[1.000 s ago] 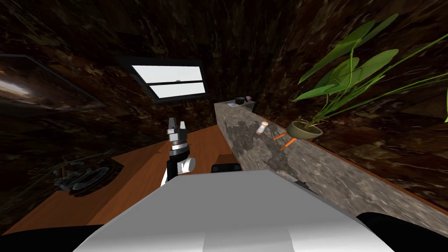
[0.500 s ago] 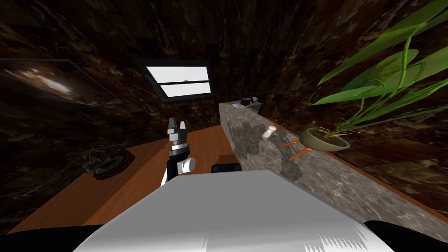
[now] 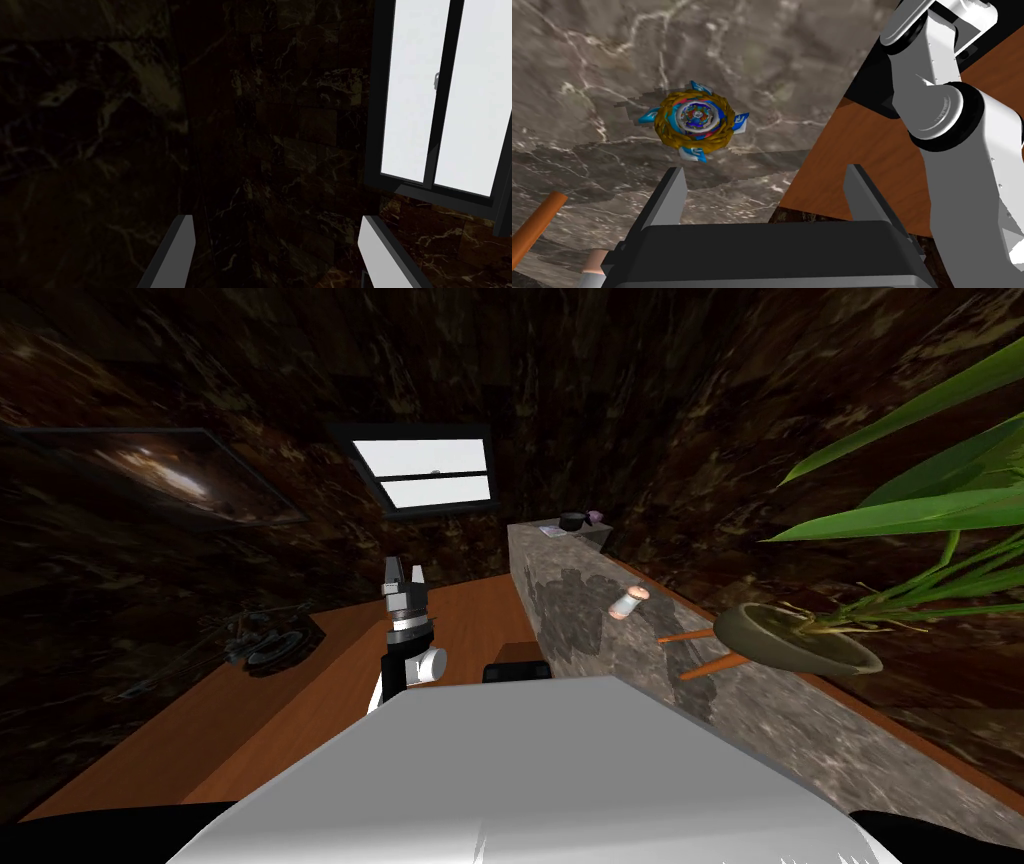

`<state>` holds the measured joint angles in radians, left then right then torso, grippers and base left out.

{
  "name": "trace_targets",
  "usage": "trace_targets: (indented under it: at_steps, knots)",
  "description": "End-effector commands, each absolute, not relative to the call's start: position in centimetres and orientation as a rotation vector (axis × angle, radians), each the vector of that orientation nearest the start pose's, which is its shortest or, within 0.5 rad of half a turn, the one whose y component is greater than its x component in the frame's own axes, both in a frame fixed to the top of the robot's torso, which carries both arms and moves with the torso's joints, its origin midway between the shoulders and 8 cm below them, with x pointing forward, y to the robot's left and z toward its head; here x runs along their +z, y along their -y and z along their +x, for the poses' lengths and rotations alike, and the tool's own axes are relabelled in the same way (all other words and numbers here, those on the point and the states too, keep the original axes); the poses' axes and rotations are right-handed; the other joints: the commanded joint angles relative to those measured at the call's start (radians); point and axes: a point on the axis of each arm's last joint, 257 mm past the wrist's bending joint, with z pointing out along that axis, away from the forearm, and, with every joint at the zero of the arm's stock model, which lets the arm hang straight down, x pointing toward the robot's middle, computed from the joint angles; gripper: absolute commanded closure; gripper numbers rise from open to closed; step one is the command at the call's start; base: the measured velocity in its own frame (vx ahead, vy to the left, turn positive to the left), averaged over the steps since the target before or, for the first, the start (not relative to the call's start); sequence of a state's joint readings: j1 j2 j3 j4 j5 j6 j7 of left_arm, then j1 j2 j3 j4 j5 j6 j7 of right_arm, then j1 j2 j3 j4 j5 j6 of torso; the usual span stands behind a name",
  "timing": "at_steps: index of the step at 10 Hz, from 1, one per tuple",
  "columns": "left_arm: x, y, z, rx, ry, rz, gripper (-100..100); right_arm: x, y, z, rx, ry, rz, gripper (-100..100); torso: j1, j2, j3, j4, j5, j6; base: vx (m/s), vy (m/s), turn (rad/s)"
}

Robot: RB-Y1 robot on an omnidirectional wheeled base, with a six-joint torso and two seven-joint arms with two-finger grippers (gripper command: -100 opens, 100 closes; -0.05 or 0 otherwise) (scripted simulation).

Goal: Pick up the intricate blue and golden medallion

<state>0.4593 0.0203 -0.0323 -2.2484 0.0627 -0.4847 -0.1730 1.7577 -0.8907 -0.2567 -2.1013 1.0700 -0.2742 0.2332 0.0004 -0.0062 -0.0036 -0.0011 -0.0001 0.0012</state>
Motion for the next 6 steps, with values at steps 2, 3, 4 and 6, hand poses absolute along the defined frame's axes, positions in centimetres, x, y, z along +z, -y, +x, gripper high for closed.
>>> trace_targets:
  at_steps: [2, 3, 4, 6]
  knots:
    - [2.0, -27.1, 35.7, -1.226, -0.644, -0.629, 0, -32.7, 44.5, -11.2, -0.077, -2.821, -0.731, -100, 0.000, 0.000, 0.000, 0.000, 0.000, 0.000, 0.064, -0.031, 0.102]
    - [2.0, -27.1, 35.7, -1.226, -0.644, -0.629, 0, -32.6, 44.9, -12.5, -0.071, -2.849, -0.763, -100, 0.000, 0.000, 0.000, 0.000, 0.000, 0.000, 0.059, -0.027, 0.080]
    - [2.0, -27.1, 35.7, -1.226, -0.644, -0.629, 0, -32.2, 45.5, -14.4, -0.060, -2.893, -0.811, -100, 0.000, 0.000, 0.000, 0.000, 0.000, 0.000, 0.064, -0.029, 0.113]
    - [2.0, -27.1, 35.7, -1.226, -0.644, -0.629, 0, -32.1, 45.6, -14.3, -0.059, -2.893, -0.813, -100, 0.000, 0.000, 0.000, 0.000, 0.000, 0.001, 0.036, -0.017, 0.037]
